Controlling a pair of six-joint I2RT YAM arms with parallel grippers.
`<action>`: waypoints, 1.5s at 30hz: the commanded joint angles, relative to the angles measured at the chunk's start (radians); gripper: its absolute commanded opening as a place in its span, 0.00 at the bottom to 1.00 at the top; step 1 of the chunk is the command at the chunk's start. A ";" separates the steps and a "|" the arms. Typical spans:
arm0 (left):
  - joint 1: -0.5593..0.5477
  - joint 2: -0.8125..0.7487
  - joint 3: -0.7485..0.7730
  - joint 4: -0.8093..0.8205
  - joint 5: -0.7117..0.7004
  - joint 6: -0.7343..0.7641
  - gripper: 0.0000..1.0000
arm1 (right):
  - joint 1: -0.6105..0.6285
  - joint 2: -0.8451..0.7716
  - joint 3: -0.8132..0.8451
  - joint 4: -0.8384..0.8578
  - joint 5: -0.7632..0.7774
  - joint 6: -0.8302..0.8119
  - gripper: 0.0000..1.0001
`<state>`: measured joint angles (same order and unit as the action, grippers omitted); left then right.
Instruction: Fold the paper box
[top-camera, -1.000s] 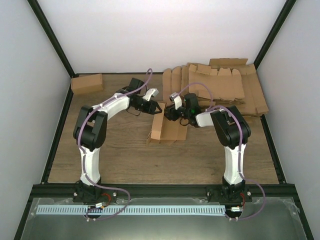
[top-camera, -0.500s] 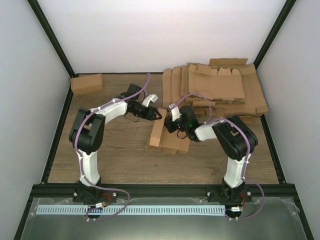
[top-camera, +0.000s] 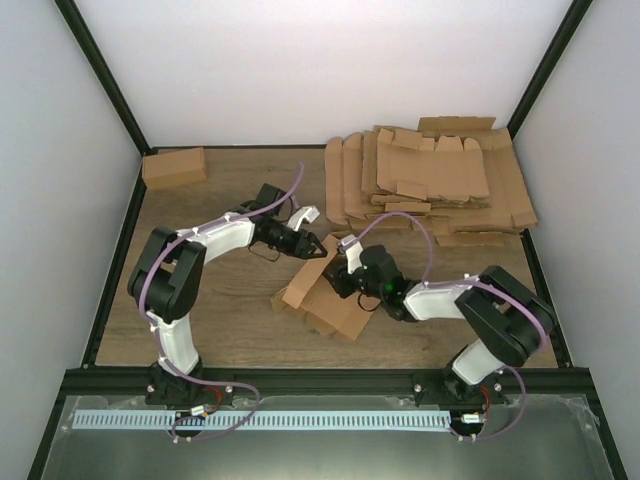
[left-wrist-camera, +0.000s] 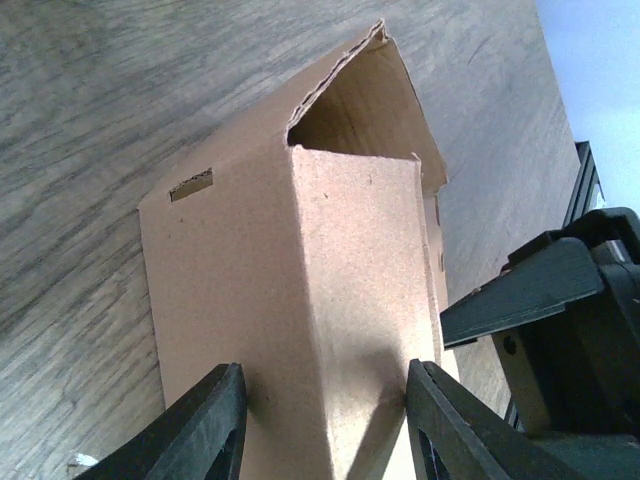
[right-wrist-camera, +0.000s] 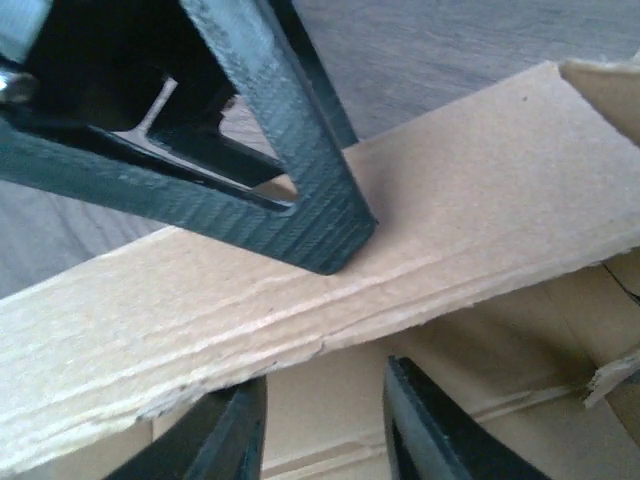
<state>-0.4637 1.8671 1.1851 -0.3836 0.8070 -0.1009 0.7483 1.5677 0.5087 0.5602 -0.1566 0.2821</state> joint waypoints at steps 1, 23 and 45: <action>-0.011 -0.032 -0.005 -0.006 -0.018 0.020 0.46 | 0.011 -0.119 -0.046 0.000 -0.066 0.032 0.44; -0.045 0.043 0.124 -0.080 -0.099 0.047 0.45 | -0.591 -0.029 0.164 -0.204 -0.576 0.150 0.46; -0.094 0.057 0.159 -0.128 -0.135 0.099 0.43 | -0.536 0.129 0.162 -0.176 -0.743 0.072 0.24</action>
<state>-0.5453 1.9095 1.3247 -0.4873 0.6666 -0.0425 0.1871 1.7657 0.7300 0.3157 -0.8837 0.3656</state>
